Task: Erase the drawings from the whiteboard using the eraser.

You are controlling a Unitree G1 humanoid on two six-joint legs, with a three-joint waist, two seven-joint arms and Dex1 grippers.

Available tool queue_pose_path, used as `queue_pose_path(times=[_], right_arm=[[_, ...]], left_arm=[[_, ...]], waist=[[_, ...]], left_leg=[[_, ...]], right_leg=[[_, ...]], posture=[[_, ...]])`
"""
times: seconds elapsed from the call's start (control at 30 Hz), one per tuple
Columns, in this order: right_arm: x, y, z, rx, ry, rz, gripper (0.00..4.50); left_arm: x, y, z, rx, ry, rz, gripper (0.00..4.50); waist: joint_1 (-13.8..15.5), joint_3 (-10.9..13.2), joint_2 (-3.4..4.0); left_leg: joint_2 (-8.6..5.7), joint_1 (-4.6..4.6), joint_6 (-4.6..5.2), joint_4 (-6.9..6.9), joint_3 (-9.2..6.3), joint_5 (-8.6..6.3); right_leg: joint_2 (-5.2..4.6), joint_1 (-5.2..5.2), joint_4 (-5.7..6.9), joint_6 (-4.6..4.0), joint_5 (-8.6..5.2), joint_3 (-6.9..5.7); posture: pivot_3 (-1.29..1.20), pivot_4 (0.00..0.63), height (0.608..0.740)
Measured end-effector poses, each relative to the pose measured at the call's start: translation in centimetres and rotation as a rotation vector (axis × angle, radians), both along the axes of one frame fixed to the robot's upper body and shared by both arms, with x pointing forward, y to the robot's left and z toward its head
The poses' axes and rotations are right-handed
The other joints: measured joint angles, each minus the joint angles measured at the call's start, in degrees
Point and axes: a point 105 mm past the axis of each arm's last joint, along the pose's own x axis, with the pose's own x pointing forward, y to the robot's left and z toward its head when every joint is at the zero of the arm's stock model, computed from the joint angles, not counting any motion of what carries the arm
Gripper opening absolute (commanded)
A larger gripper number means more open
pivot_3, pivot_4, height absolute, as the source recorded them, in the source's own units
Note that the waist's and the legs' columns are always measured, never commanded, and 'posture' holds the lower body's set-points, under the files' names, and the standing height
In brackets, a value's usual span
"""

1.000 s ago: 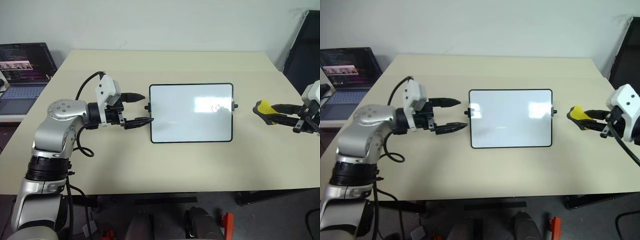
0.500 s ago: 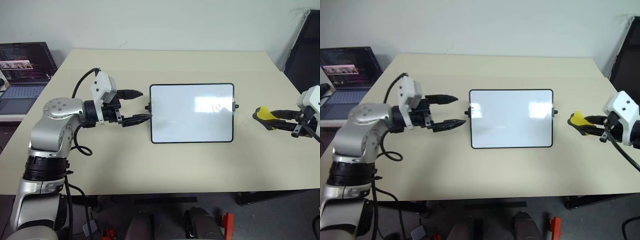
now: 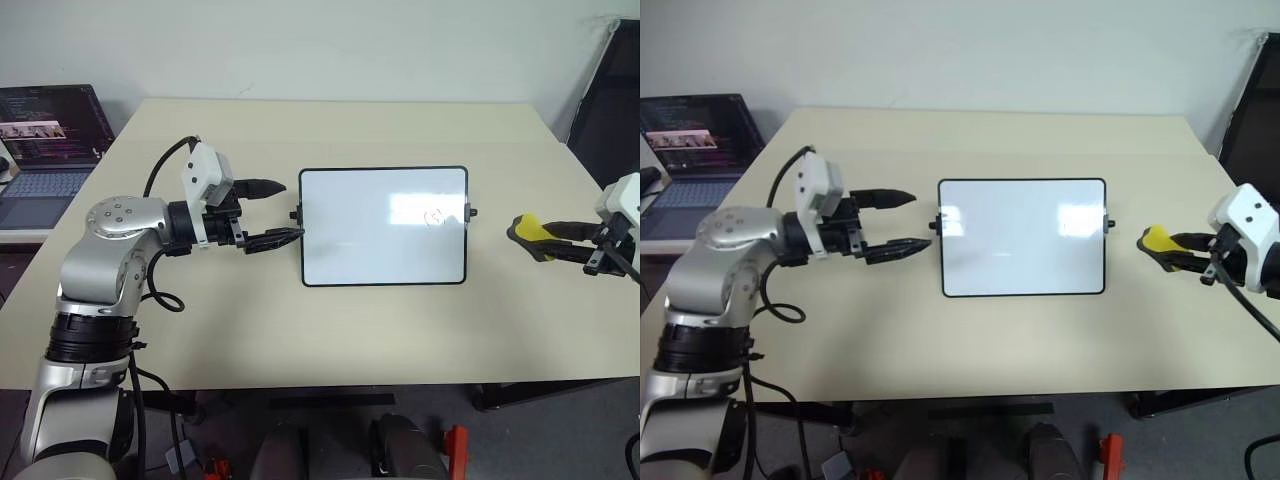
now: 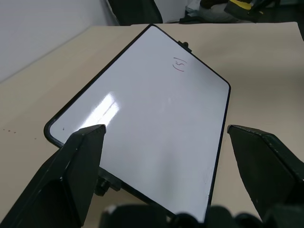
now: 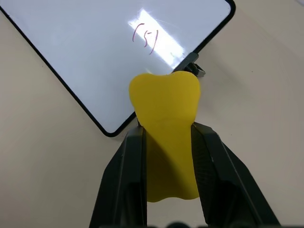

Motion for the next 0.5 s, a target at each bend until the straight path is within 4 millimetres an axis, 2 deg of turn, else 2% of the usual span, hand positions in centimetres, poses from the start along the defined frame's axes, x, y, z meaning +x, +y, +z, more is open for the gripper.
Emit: queue_pose_path(times=[0.23,0.5], right_arm=[[0.1,-1.5,0.6,-0.038,-0.007,-0.041,0.97],[0.3,-1.9,2.0,-0.033,-0.043,-0.033,0.97]], left_arm=[[0.0,0.1,0.0,0.001,0.001,0.0,4.5],[0.0,0.1,0.0,0.002,0.0,0.002,4.5]], waist=[[0.01,0.01,0.02],[-0.01,0.01,0.02]], left_leg=[[0.0,0.0,0.0,-0.01,0.0,0.0],[0.0,0.0,0.0,0.0,0.01,0.0]], right_leg=[[0.0,0.0,-0.01,0.0,0.0,0.0],[0.0,0.0,0.01,0.0,0.0,0.0]], posture=[[0.0,0.15,0.74],[0.0,0.15,0.74]])
